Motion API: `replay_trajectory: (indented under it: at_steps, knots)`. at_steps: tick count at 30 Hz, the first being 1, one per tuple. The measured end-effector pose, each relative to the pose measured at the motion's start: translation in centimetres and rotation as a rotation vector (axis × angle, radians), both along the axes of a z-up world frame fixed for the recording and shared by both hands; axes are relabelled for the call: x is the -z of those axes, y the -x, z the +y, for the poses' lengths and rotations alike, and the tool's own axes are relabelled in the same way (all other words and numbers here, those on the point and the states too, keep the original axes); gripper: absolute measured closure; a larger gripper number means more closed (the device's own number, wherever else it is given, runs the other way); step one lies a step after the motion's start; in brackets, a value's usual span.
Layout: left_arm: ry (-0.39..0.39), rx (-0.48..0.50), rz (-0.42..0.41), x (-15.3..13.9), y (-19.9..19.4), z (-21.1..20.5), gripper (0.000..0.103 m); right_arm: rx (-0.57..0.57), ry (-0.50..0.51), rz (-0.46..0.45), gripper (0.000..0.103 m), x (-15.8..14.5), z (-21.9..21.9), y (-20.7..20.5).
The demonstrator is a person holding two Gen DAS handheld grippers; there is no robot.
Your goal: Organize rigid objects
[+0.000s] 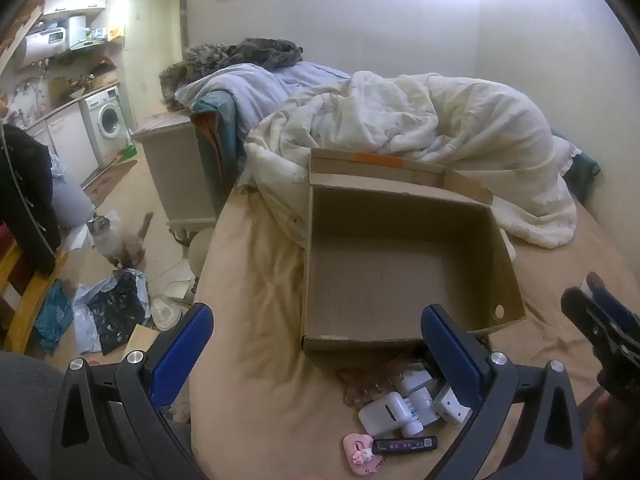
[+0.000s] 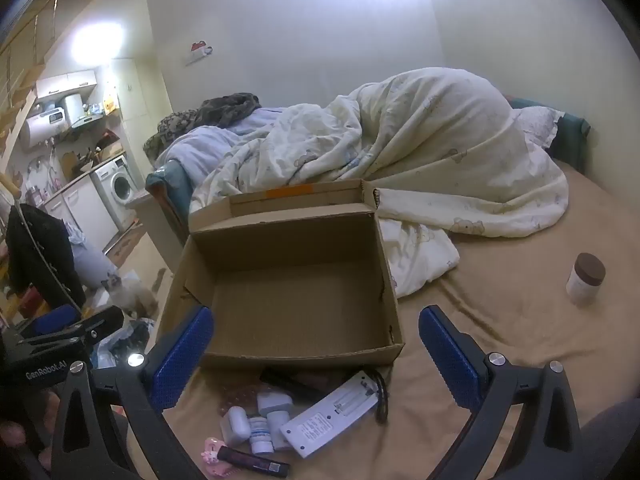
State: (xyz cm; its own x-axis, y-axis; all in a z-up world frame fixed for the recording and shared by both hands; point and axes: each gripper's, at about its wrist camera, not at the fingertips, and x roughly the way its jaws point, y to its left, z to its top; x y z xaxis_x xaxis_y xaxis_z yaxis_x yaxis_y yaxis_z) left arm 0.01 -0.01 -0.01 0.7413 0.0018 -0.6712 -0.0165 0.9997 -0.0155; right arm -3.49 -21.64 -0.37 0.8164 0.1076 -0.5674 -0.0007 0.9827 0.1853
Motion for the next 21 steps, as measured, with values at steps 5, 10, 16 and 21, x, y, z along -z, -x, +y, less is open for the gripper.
replay_trajectory:
  at_steps: [5, 10, 16, 21]
  knots:
    - [0.003, 0.001, -0.003, -0.01, 0.01, 0.0, 0.0, -0.001, 0.002, 0.0, 0.0, 0.01, 0.07, -0.02]
    - [0.007, 0.0, -0.005, -0.03, 0.04, -0.03, 0.0, 0.001, -0.001, -0.004, 0.0, -0.07, -0.13, 0.17]
    - [0.009, -0.001, -0.003, -0.02, 0.02, 0.01, 0.0, -0.001, -0.006, 0.002, 0.0, 0.04, 0.07, -0.07]
    - [0.009, 0.0, 0.005, 0.03, -0.02, -0.08, 0.0, 0.002, 0.0, -0.003, 0.0, 0.01, 0.1, -0.02]
